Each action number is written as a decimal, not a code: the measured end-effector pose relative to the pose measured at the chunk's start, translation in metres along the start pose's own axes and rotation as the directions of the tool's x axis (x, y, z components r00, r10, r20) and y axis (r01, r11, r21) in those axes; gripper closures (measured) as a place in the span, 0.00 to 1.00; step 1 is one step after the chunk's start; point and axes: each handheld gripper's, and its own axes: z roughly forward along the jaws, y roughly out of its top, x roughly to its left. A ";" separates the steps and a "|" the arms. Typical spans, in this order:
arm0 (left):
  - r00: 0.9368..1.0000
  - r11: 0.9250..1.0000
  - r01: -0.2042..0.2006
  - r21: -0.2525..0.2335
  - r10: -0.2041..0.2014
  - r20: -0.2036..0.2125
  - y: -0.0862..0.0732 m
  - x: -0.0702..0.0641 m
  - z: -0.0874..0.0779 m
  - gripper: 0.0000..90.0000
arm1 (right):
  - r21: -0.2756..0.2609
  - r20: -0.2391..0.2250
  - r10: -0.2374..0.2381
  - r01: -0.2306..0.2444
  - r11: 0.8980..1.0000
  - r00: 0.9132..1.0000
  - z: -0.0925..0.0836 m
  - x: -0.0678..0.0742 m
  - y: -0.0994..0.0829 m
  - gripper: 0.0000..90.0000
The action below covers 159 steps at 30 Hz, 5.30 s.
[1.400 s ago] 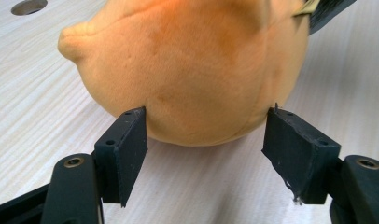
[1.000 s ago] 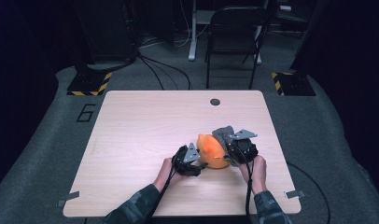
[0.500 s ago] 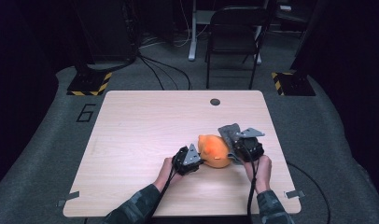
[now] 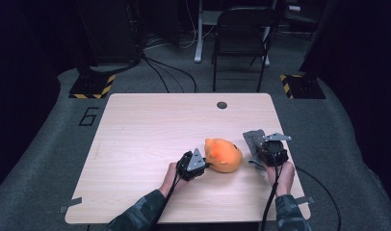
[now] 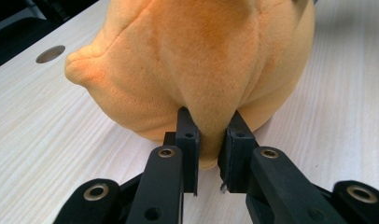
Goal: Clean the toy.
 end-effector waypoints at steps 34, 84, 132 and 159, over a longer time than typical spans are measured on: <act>0.784 0.794 0.608 0.002 -0.600 0.157 0.013 0.027 -0.027 0.89 | -0.166 -0.088 -0.053 0.038 0.985 0.995 -0.053 0.025 0.031 0.84; 0.828 0.837 0.545 0.034 -0.545 0.131 0.005 0.023 -0.015 0.87 | -0.220 -0.182 -0.273 0.232 0.948 0.945 -0.049 0.105 0.038 0.84; 0.898 0.903 0.427 0.040 -0.429 0.098 0.006 0.022 -0.012 0.63 | -0.055 -0.144 -0.187 0.181 0.982 0.972 -0.007 0.083 0.020 0.85; 0.998 0.994 0.070 0.088 -0.070 -0.010 -0.001 0.015 0.002 0.60 | -0.053 -0.159 -0.160 0.154 0.987 0.974 -0.001 0.078 0.021 0.85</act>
